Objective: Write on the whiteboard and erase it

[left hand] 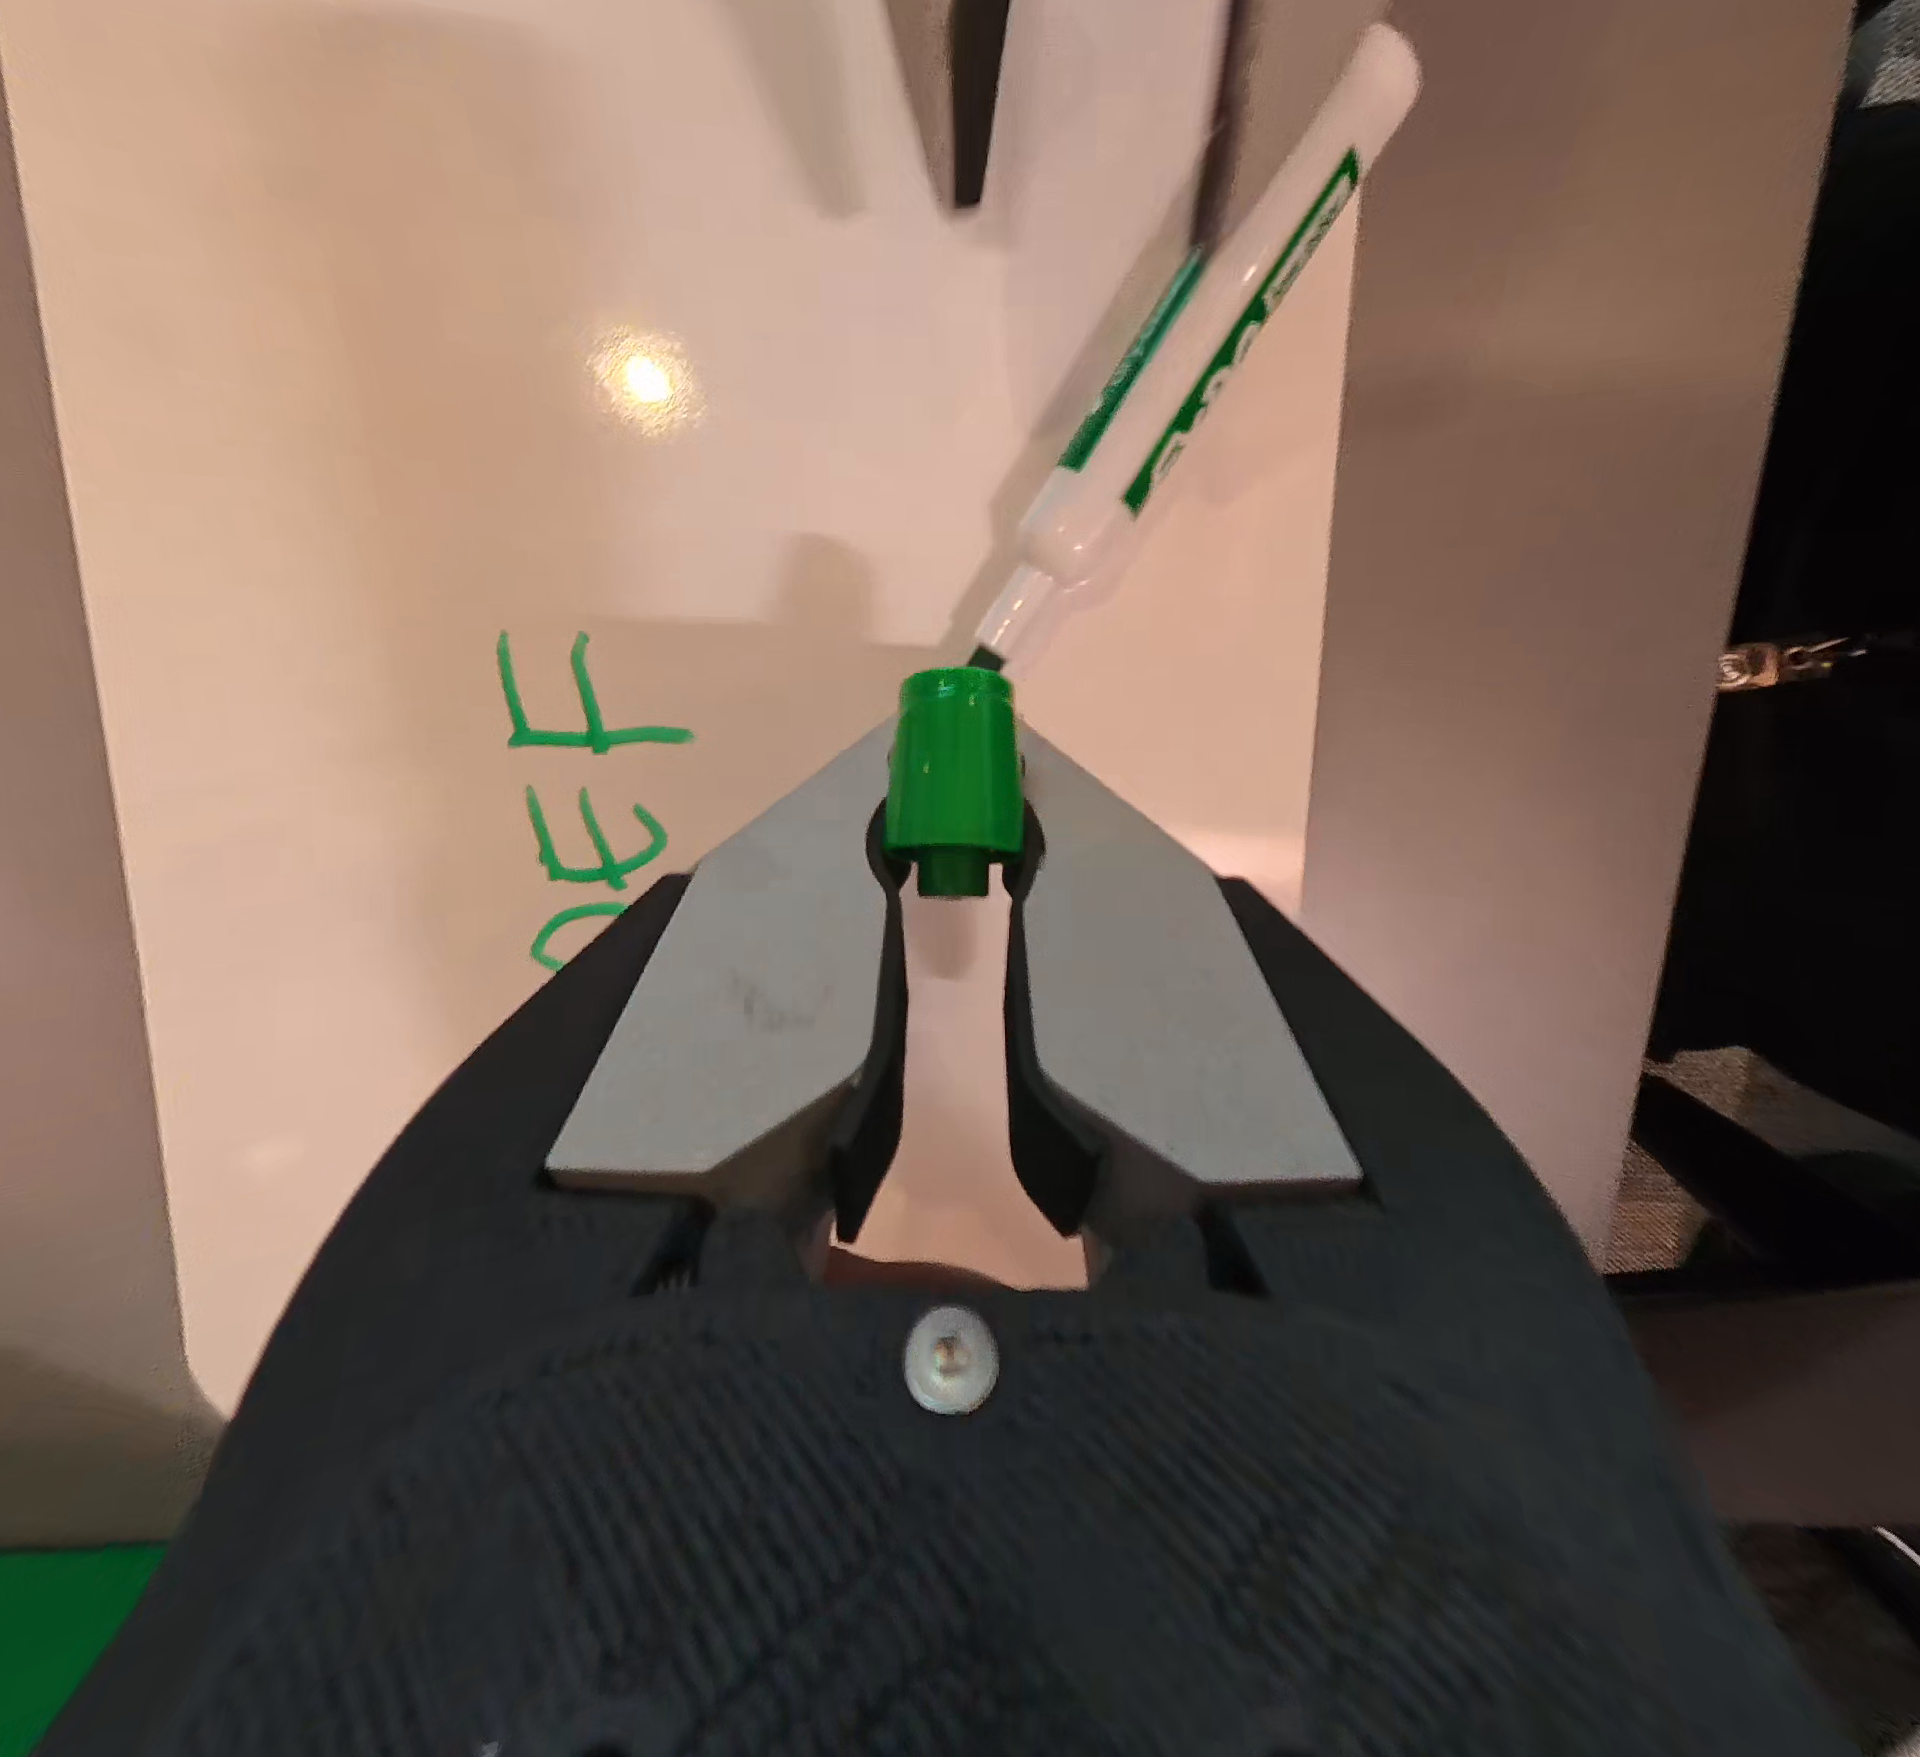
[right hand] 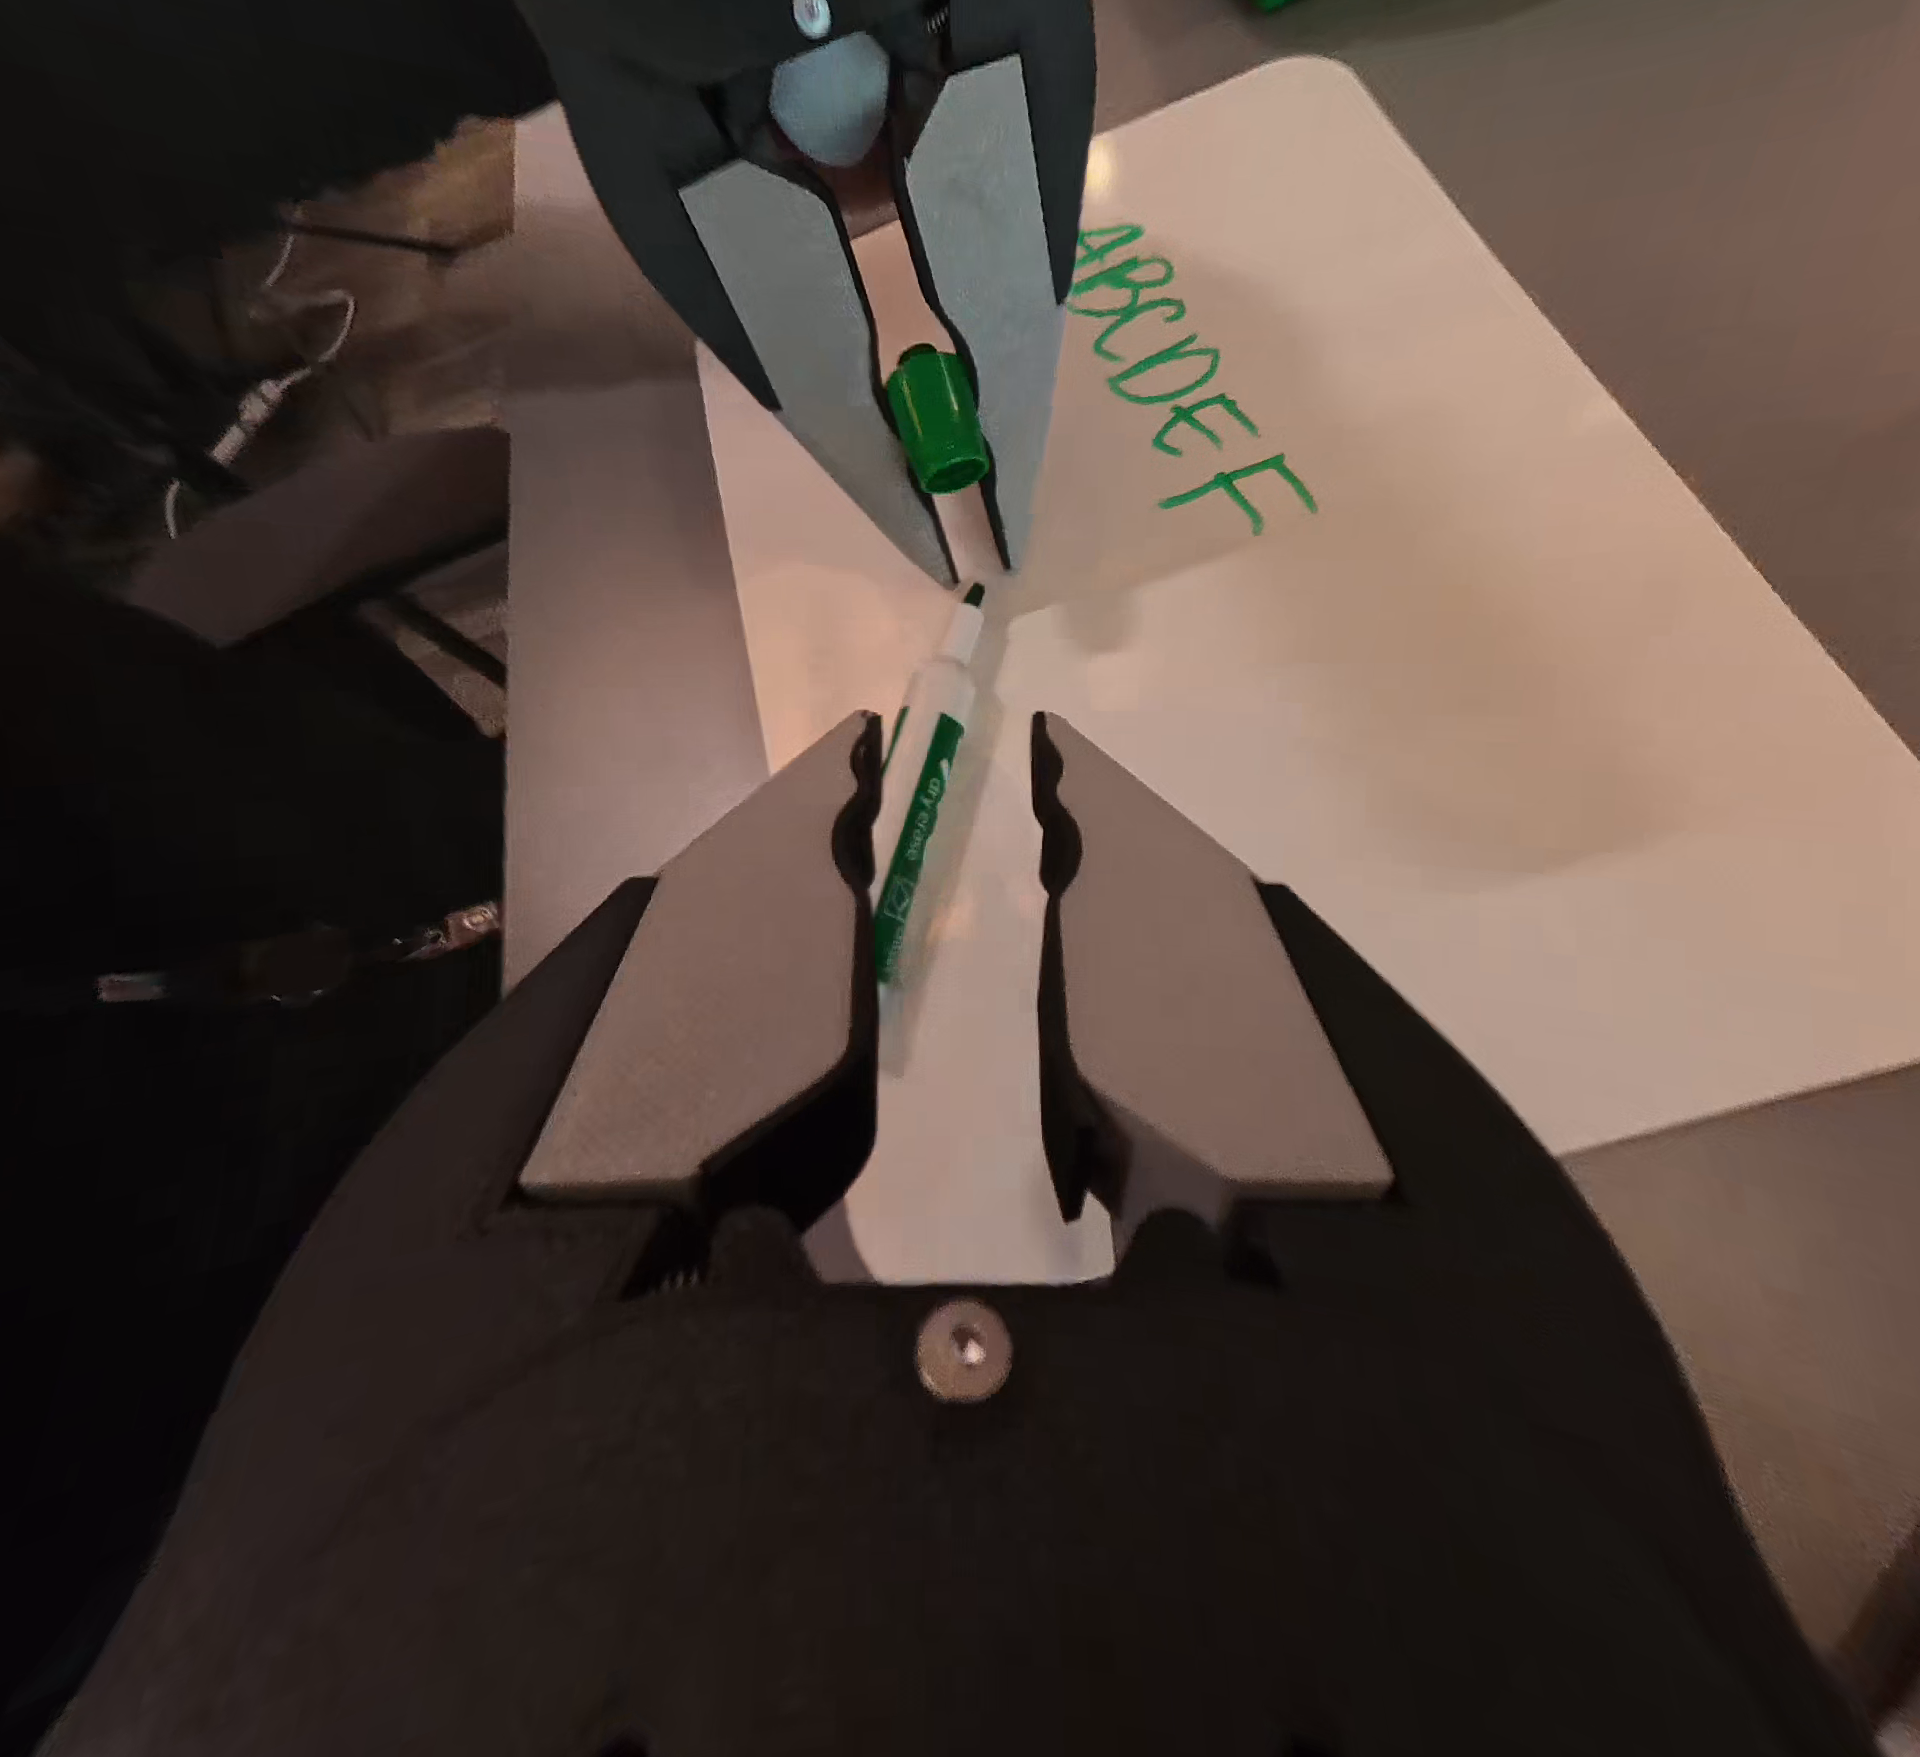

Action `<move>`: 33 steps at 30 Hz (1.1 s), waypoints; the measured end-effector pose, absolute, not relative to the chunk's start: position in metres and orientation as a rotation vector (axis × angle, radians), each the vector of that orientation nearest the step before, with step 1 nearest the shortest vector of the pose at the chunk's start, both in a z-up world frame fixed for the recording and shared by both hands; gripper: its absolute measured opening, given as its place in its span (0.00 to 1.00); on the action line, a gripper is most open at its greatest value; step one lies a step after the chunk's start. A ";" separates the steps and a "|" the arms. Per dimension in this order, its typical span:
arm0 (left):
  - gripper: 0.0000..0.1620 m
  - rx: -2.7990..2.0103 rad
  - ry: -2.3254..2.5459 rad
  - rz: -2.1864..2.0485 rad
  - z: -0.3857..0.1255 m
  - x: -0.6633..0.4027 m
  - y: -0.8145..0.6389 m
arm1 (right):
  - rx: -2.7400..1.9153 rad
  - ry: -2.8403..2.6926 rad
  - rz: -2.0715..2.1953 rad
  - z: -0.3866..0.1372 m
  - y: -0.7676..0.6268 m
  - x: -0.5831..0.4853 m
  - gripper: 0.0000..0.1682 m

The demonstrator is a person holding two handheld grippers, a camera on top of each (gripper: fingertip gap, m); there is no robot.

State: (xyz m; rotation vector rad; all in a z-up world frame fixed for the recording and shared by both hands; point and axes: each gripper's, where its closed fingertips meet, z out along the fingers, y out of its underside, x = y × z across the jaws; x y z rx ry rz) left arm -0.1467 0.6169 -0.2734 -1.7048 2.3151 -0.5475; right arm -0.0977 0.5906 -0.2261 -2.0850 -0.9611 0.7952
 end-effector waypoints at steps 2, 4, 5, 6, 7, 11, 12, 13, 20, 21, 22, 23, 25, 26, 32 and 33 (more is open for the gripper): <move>0.07 -1.691 2.293 -0.533 -0.274 -0.150 0.622 | -2.108 -0.913 0.780 -0.218 0.581 -0.100 0.22; 0.07 -1.665 2.238 -0.510 -0.274 -0.152 0.629 | -2.134 -0.963 0.717 -0.222 0.567 -0.108 0.23; 0.07 -1.642 2.207 -0.495 -0.273 -0.153 0.632 | -2.163 -0.976 0.617 -0.229 0.566 -0.106 0.24; 0.07 -1.613 2.177 -0.481 -0.273 -0.153 0.633 | -2.190 -0.983 0.493 -0.235 0.569 -0.099 0.23; 0.07 -1.581 2.142 -0.463 -0.272 -0.153 0.635 | -2.199 -0.994 0.400 -0.240 0.572 -0.094 0.23; 0.06 -1.414 1.989 -0.399 -0.270 -0.151 0.644 | -2.125 -0.999 0.485 -0.231 0.569 -0.101 0.16; 0.06 -1.400 1.953 -0.423 -0.269 -0.151 0.644 | -2.123 -0.983 0.475 -0.231 0.572 -0.096 0.15; 0.07 -1.398 1.918 -0.456 -0.269 -0.151 0.644 | -2.159 -0.964 0.476 -0.236 0.576 -0.091 0.17; 0.07 -1.301 1.852 -0.447 -0.268 -0.152 0.648 | -2.298 -0.950 0.519 -0.269 0.582 -0.088 0.22; 0.07 -1.278 1.858 -0.438 -0.268 -0.151 0.648 | -2.299 -0.956 0.501 -0.270 0.584 -0.088 0.19; 0.07 -1.252 1.863 -0.430 -0.267 -0.151 0.647 | -2.294 -0.979 0.486 -0.271 0.585 -0.089 0.11; 0.07 -1.229 1.865 -0.422 -0.267 -0.150 0.647 | -2.283 -0.999 0.473 -0.271 0.586 -0.090 0.10; 0.07 -1.200 1.863 -0.408 -0.266 -0.150 0.647 | -2.275 -1.021 0.478 -0.272 0.585 -0.094 0.09; 0.07 -1.194 1.860 -0.401 -0.266 -0.150 0.648 | -2.276 -1.031 0.469 -0.272 0.585 -0.095 0.09; 0.07 -1.151 1.871 -0.405 -0.265 -0.151 0.646 | -2.127 -1.122 0.412 -0.253 0.584 -0.101 0.09; 0.07 -1.144 1.879 -0.413 -0.266 -0.152 0.644 | -2.091 -1.126 0.415 -0.245 0.583 -0.102 0.09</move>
